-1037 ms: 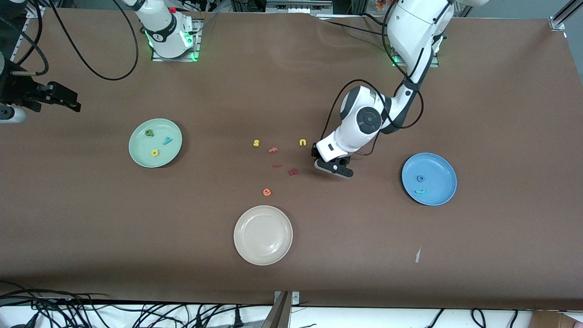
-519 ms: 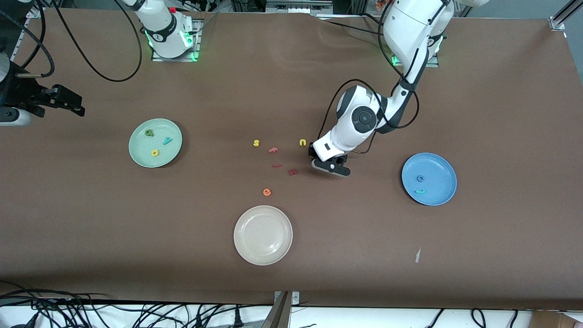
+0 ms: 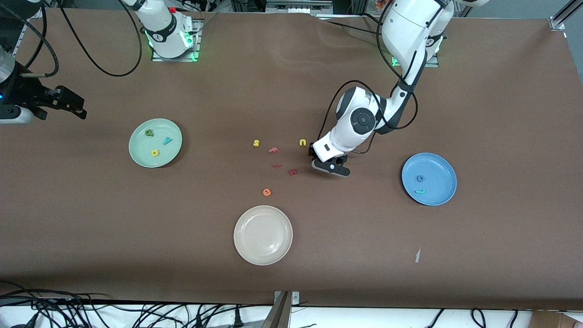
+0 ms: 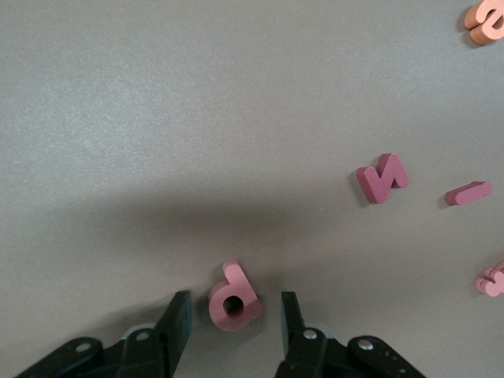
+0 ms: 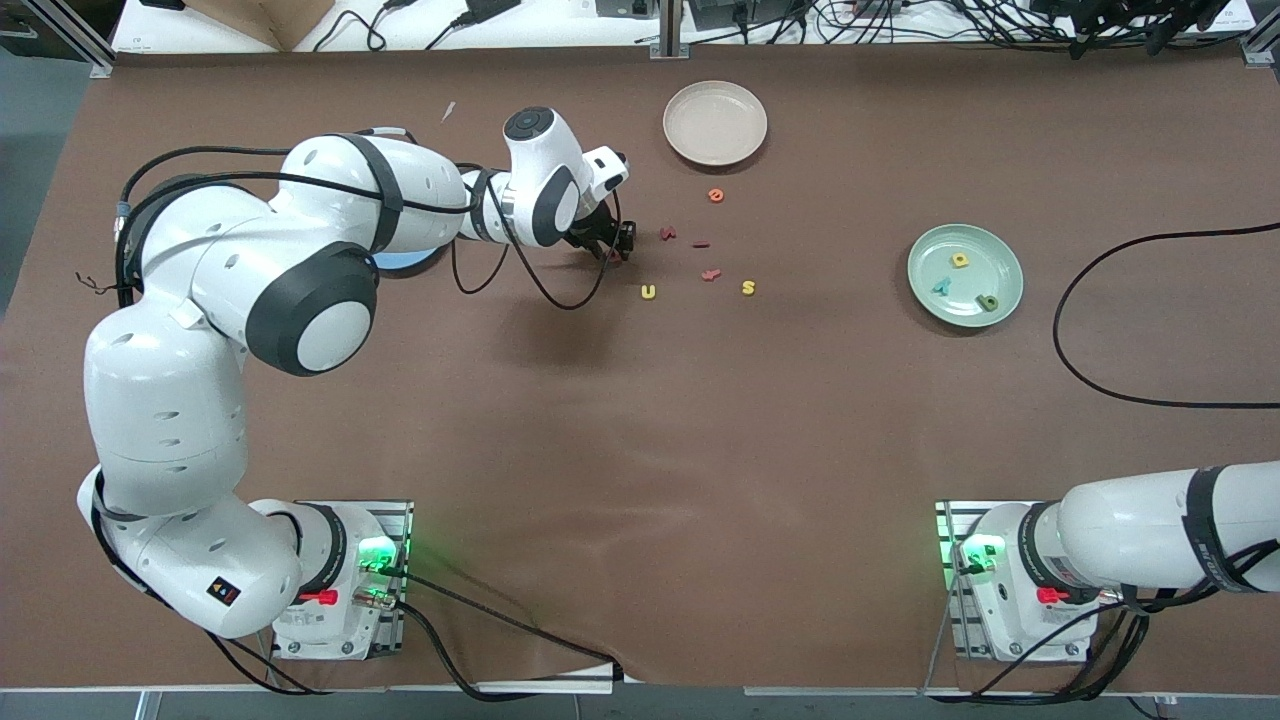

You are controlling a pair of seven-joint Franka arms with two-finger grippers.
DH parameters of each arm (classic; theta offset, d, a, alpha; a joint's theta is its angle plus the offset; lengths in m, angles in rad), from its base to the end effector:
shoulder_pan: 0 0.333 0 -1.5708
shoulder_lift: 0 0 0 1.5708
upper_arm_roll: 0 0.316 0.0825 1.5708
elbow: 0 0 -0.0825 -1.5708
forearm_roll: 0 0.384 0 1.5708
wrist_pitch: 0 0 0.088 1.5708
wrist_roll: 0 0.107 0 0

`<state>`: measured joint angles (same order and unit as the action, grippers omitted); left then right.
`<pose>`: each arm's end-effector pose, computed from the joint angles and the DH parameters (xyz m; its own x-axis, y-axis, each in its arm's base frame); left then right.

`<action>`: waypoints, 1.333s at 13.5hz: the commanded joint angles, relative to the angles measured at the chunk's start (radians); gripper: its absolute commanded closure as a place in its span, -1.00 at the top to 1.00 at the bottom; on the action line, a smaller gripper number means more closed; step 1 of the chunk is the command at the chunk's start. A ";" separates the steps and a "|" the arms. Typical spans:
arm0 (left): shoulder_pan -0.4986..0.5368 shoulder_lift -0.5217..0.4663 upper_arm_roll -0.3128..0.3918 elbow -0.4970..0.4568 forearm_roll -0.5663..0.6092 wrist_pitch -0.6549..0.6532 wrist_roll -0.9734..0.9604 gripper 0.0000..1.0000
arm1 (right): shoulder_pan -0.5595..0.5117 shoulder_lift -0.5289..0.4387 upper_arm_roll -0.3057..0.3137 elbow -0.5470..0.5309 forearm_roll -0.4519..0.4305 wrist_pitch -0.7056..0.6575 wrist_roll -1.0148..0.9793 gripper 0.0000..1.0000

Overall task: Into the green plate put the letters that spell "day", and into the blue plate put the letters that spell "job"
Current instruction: 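Reach the left gripper to the pink d and grasp it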

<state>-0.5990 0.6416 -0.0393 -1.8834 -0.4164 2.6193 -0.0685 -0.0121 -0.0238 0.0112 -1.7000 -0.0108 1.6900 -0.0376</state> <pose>0.5208 -0.3733 0.1719 0.9788 -0.2031 0.0258 -0.2028 -0.9447 0.2578 0.5550 -0.0015 0.5867 0.9992 0.0380 0.0134 0.0378 -0.9992 0.0115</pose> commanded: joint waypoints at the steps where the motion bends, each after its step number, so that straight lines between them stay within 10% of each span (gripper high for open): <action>1: -0.021 0.024 0.018 0.015 -0.018 -0.001 0.001 -0.08 | -0.009 0.028 0.013 0.077 0.009 -0.075 0.005 1.00; 8: -0.042 0.039 0.036 0.018 -0.018 -0.001 0.003 -0.10 | 0.000 0.022 0.006 0.068 0.002 -0.052 0.005 1.00; 18: -0.038 0.017 0.059 0.018 0.016 -0.004 0.012 -0.84 | 0.003 0.005 -0.004 0.036 0.009 -0.062 0.053 1.00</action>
<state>-0.6226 0.6585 -0.0112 -1.8740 -0.4155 2.6191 -0.0672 -0.0101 -0.0095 0.0100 -1.6543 -0.0107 1.6365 0.0223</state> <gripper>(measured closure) 0.661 0.000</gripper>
